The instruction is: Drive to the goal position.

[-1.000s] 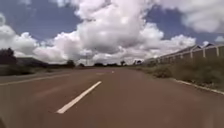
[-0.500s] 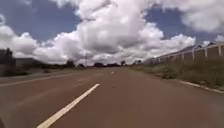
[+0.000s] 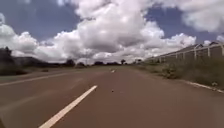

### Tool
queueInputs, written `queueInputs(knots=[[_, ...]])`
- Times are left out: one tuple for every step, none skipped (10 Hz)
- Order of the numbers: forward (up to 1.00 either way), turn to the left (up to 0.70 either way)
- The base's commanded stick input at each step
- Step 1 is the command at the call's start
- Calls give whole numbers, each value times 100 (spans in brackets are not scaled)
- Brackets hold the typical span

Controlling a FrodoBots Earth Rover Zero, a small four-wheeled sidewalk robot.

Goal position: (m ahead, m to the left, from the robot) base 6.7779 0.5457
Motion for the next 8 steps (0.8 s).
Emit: queueInputs(knots=[[100, 0], [100, 0], [100, 0], [100, 0], [100, 0], [100, 0], [100, 0], [100, -26]])
